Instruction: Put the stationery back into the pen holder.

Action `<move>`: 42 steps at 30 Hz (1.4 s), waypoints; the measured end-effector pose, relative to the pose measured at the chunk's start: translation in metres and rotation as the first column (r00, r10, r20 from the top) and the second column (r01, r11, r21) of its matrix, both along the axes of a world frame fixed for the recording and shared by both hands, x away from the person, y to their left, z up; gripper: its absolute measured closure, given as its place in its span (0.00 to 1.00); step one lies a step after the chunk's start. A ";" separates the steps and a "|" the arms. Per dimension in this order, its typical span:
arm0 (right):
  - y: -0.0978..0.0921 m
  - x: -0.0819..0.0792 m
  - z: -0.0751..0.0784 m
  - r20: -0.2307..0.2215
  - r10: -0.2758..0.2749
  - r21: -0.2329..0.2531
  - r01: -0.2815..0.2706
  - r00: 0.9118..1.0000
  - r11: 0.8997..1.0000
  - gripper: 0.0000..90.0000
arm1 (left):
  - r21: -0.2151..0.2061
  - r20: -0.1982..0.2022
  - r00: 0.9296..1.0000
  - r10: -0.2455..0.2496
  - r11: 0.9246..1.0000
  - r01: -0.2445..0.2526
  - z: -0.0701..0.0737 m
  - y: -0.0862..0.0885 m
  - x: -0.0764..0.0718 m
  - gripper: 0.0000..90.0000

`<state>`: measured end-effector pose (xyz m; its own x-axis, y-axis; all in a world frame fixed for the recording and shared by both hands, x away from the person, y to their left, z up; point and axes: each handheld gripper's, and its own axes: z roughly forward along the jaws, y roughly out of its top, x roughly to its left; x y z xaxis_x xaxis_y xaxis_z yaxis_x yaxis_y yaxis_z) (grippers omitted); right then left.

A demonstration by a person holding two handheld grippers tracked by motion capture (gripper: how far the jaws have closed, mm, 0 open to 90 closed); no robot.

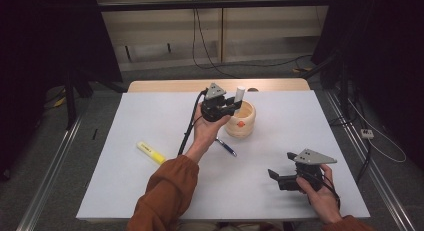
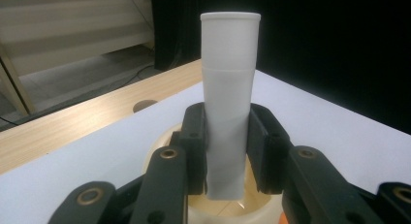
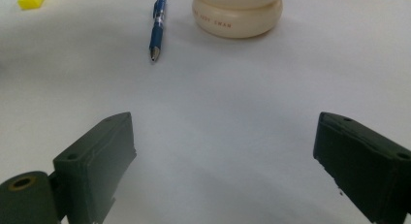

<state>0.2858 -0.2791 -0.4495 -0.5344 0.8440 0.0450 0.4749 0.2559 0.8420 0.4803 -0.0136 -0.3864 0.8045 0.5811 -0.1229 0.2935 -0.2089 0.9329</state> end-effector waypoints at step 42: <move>0.001 0.000 0.000 -0.006 0.003 -0.002 -0.003 1.000 1.000 0.08 | 0.023 -0.009 1.000 -0.008 1.000 0.008 -0.003 0.007 -0.002 0.28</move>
<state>0.2857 -0.2783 -0.4500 -0.5371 0.8422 0.0469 0.4792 0.2589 0.8387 0.4787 -0.0068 -0.3893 0.8081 0.5774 -0.1166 0.2999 -0.2329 0.9251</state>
